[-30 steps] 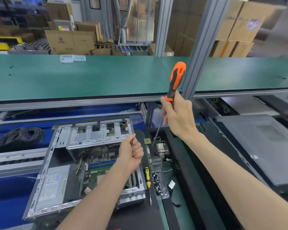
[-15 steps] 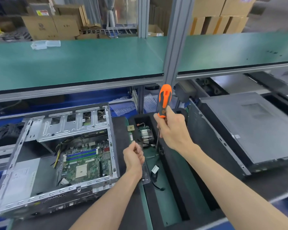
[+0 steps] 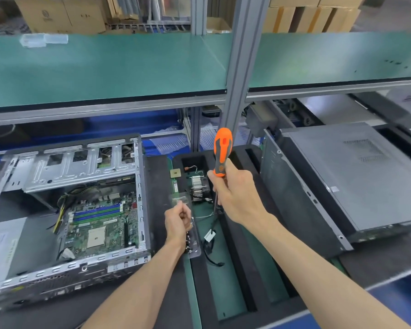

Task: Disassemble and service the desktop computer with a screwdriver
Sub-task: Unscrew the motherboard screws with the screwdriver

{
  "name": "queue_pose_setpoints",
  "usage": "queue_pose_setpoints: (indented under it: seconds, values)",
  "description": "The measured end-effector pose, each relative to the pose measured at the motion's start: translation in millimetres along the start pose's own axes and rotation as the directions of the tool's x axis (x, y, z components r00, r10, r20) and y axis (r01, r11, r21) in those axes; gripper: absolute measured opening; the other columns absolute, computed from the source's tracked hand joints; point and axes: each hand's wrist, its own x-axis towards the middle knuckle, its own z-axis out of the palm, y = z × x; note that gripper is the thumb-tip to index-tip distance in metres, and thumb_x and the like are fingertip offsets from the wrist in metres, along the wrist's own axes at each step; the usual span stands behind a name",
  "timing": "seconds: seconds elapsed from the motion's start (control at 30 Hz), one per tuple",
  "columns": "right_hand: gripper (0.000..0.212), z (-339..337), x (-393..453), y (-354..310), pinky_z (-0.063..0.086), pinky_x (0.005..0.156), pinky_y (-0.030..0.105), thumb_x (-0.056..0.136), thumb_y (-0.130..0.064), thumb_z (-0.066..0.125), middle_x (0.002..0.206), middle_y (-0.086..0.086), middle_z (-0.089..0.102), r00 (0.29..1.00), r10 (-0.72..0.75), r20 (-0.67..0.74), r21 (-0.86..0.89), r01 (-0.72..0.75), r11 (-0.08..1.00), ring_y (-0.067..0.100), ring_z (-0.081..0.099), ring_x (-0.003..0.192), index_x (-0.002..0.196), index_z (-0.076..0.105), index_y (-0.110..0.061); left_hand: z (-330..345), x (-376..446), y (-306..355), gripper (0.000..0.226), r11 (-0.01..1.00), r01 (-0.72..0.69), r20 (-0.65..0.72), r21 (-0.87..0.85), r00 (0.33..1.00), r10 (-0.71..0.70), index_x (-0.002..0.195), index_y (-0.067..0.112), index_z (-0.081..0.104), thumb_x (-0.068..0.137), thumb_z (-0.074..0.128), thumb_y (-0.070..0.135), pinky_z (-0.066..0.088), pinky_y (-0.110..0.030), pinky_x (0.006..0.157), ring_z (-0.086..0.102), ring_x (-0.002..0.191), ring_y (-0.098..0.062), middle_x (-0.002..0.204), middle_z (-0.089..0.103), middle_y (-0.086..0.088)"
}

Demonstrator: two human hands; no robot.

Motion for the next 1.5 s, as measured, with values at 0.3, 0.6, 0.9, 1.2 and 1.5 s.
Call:
queue_pose_setpoints:
  seconds: [0.3,0.6,0.9,1.2,1.5]
  values:
    - [0.024,6.2,4.6,-1.8,0.047,0.051,0.051,0.104,-0.029,0.05,0.062,0.013,0.058,1.0,-0.018,0.007,0.003,0.018,1.0,0.032,0.054,0.049,0.088,0.047,-0.011,2.0,-6.1,8.0,0.052,0.998,0.002,0.036,-0.07,0.999,0.0,0.056,0.013,0.053,0.105,0.036,0.022,0.013,-0.034,0.052,0.019,0.047,-0.015,0.05,0.03,-0.003]
    - [0.023,1.1,41.9,-49.6,0.043,0.051,0.049,0.103,-0.025,0.052,0.057,0.012,0.056,0.987,-0.158,-0.03,0.032,0.159,0.987,0.027,0.048,0.048,0.083,0.044,-0.022,23.0,-34.3,63.8,0.038,0.975,-0.195,0.202,-0.103,0.956,0.212,0.057,0.02,0.057,0.092,0.044,0.014,0.034,-0.029,0.063,0.039,0.06,-0.014,0.06,0.043,0.0]
    - [0.026,5.5,94.8,-135.5,0.041,0.055,0.048,0.102,-0.027,0.051,0.057,0.01,0.057,0.917,-0.391,-0.076,0.121,0.397,0.91,0.028,0.05,0.05,0.078,0.041,-0.024,-20.2,-41.7,158.2,0.034,0.914,-0.326,0.325,-0.24,0.861,0.392,0.076,0.014,0.07,0.099,0.045,0.019,0.04,-0.025,0.07,0.047,0.069,-0.018,0.076,0.057,-0.005]
    - [0.022,84.5,100.7,-172.1,0.047,0.056,0.053,0.102,-0.024,0.054,0.06,0.012,0.059,0.885,-0.463,0.045,0.27,0.436,0.859,0.032,0.054,0.051,0.082,0.046,-0.019,-131.3,-38.4,178.1,0.03,0.93,-0.361,0.18,0.077,0.922,0.343,0.079,0.021,0.069,0.1,0.048,0.019,0.045,-0.027,0.077,0.054,0.074,-0.017,0.074,0.059,-0.002]
    - [0.017,167.6,105.2,-203.0,0.045,0.066,0.041,0.092,-0.02,0.068,0.069,0.0,0.06,0.836,-0.517,0.183,0.225,0.476,0.85,0.02,0.052,0.064,0.084,0.053,-0.015,-235.5,-36.7,171.6,0.031,0.837,-0.405,0.176,0.368,0.914,0.365,0.087,0.029,0.068,0.099,0.05,0.006,0.045,-0.016,0.082,0.063,0.084,-0.011,0.083,0.069,0.0]
